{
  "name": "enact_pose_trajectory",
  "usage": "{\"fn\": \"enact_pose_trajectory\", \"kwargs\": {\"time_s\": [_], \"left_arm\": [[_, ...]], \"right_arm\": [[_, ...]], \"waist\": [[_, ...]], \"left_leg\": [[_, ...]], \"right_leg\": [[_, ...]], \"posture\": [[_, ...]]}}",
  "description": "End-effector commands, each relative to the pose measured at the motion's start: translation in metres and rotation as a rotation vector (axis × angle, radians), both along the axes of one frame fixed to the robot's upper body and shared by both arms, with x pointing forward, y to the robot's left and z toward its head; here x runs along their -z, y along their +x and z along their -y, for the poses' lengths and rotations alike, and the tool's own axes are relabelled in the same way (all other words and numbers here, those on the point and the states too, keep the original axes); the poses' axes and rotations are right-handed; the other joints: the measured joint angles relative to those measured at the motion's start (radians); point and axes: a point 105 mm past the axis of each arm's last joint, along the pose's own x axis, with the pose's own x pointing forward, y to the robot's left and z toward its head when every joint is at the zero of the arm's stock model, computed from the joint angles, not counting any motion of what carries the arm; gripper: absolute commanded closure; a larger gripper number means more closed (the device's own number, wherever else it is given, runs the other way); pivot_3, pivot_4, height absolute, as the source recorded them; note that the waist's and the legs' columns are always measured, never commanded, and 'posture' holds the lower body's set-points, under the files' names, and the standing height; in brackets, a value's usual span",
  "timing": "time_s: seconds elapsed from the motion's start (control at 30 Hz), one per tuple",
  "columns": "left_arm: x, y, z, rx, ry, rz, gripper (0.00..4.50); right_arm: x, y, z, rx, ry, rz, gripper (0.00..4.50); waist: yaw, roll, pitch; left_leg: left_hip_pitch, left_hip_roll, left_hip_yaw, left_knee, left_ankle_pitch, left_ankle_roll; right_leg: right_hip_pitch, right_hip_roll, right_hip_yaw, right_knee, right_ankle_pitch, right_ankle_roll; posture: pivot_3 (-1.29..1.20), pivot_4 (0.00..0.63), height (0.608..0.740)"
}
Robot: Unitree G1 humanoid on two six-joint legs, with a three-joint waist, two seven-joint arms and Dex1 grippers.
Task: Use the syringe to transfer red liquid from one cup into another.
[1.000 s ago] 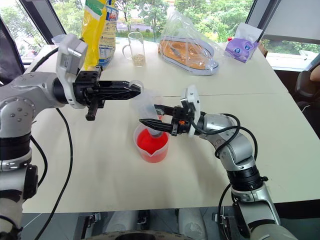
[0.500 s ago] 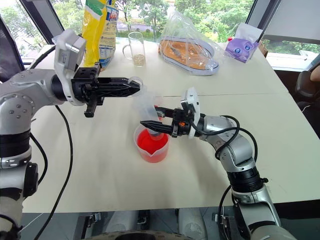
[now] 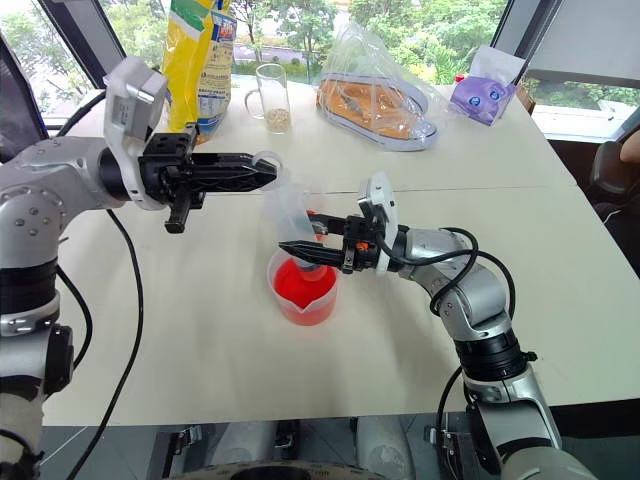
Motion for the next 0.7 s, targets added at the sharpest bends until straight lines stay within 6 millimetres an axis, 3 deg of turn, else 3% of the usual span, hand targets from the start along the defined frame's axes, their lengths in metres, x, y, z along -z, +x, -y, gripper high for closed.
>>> {"fn": "enact_pose_trajectory", "kwargs": {"time_s": [0.03,0.07,0.27,0.3,0.53,0.7], "left_arm": [[-0.010,0.001,-0.012,-0.057,-0.017,0.053,3.63],[-0.008,0.001,-0.013,-0.056,-0.015,0.041,3.29],[-0.003,0.004,-0.018,-0.082,-0.015,0.029,0.30],[-0.003,0.005,-0.019,-0.089,-0.014,0.034,0.03],[-0.013,0.000,-0.043,-0.122,-0.050,0.034,0.03],[-0.009,-0.008,-0.060,-0.167,-0.026,0.029,0.03]], "right_arm": [[-0.032,-0.018,-0.008,-0.093,0.044,0.103,3.05],[-0.035,-0.020,-0.009,-0.097,0.049,0.107,3.05],[-0.040,-0.026,-0.008,-0.121,0.046,0.084,3.05],[-0.040,-0.026,-0.008,-0.121,0.046,0.079,3.05],[-0.041,-0.023,-0.005,-0.088,0.056,0.049,3.05],[-0.050,-0.015,-0.003,-0.051,0.095,0.046,3.05]], "waist": [[0.000,0.000,0.000],[-0.001,0.000,0.000],[0.001,0.000,0.000],[0.001,0.000,0.000],[-0.002,0.000,0.000],[-0.002,0.000,0.000]], "left_leg": [[0.000,0.000,0.000,0.000,0.000,0.000],[0.000,0.000,0.000,0.000,0.000,0.000],[0.000,0.000,0.000,0.000,0.000,0.000],[0.000,0.000,0.000,0.000,0.000,0.000],[0.000,0.000,0.000,0.000,0.000,0.000],[0.000,0.001,0.000,0.000,0.000,0.000]], "right_leg": [[0.000,0.000,0.000,0.000,0.000,0.000],[0.000,0.000,0.000,0.000,0.000,0.000],[0.000,0.000,0.000,0.000,0.000,0.000],[0.000,0.000,0.000,0.000,0.000,0.000],[0.000,0.000,0.000,0.000,0.000,0.000],[0.000,0.000,0.000,0.000,0.000,0.000]], "posture": [[0.00,0.150,0.740],[0.00,0.150,0.740],[0.00,0.150,0.740],[0.00,0.150,0.740],[0.00,0.150,0.740],[0.00,0.150,0.740]]}}
